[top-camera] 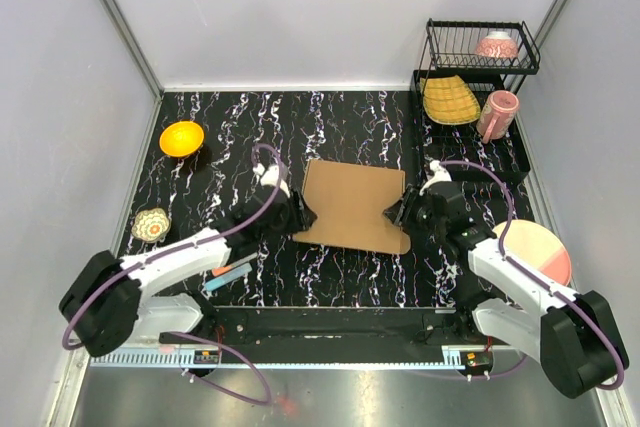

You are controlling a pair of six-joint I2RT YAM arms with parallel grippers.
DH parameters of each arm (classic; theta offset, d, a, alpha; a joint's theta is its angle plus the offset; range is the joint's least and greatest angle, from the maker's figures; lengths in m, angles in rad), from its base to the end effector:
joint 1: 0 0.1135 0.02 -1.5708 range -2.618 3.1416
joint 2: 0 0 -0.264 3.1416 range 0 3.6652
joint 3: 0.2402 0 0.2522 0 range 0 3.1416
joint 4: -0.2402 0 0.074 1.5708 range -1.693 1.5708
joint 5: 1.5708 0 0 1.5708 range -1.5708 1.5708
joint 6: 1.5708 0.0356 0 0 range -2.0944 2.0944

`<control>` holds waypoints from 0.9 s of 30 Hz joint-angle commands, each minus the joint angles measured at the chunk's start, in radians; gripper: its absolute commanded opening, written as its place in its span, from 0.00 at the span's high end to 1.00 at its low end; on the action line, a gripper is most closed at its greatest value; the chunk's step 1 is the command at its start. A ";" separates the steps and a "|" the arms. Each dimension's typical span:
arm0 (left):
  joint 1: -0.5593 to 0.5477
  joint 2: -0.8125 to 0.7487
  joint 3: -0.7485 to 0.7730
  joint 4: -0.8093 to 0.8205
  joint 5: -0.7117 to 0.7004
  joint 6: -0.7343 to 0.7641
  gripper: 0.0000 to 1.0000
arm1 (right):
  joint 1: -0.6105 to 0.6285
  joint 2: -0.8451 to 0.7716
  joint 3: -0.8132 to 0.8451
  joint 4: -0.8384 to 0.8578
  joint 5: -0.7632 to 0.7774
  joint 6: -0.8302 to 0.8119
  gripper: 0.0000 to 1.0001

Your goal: Fold the paper box

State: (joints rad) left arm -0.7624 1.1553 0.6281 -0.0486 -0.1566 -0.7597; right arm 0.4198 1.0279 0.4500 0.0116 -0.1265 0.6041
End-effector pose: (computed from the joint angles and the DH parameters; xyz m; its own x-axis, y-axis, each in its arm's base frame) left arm 0.1824 -0.1665 0.2242 -0.6902 -0.2815 -0.6666 0.1549 0.8424 -0.5161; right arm 0.1934 0.0912 0.1973 -0.6881 0.3100 -0.6561 -0.1345 0.8340 0.5351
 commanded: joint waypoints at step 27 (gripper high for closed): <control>0.150 -0.028 0.041 0.190 -0.083 0.158 0.11 | 0.007 0.024 0.205 -0.231 0.217 0.019 0.30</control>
State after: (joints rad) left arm -0.6788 0.9939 0.6415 0.0498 -0.2657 -0.6800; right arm 0.4202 0.9638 0.6632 -0.2268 0.0666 0.5934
